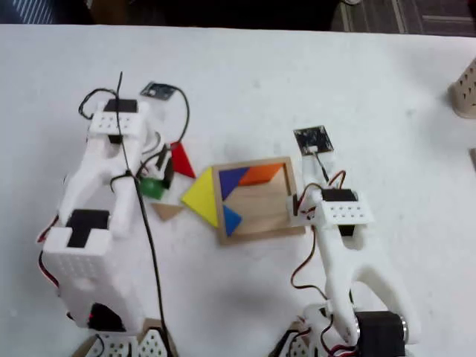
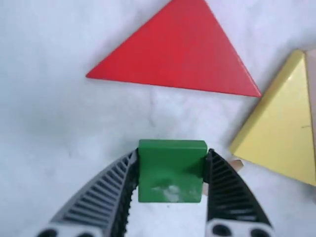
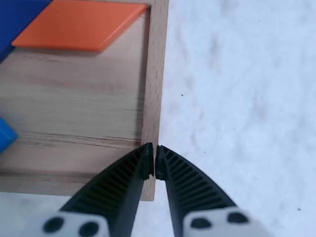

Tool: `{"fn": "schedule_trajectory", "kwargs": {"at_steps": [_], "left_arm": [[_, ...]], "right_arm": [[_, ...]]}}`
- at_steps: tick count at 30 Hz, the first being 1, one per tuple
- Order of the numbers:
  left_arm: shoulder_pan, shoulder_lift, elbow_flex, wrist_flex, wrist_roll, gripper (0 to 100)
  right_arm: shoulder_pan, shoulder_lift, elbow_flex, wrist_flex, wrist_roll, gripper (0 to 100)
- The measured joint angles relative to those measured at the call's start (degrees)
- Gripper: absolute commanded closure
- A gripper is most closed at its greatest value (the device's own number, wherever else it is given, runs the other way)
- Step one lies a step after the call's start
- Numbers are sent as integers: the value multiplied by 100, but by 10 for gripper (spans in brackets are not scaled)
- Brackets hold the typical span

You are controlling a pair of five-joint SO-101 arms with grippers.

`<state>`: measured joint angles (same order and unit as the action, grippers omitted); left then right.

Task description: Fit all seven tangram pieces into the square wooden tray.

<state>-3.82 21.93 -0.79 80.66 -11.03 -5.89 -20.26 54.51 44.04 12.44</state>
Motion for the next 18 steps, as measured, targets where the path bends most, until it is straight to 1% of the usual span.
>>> {"fn": "schedule_trajectory", "kwargs": {"at_steps": [4, 6, 12, 15, 18], "left_arm": [[9, 0, 0, 18, 220, 906], [141, 0, 0, 18, 334, 906], [941, -53, 0, 193, 721, 906], [1345, -396, 9, 255, 923, 906], [1565, -774, 9, 369, 1011, 904]], "right_arm": [[0, 0, 0, 0, 0, 981], [0, 0, 0, 0, 0, 981], [0, 0, 0, 0, 0, 981], [0, 0, 0, 0, 0, 981], [0, 0, 0, 0, 0, 981]]}}
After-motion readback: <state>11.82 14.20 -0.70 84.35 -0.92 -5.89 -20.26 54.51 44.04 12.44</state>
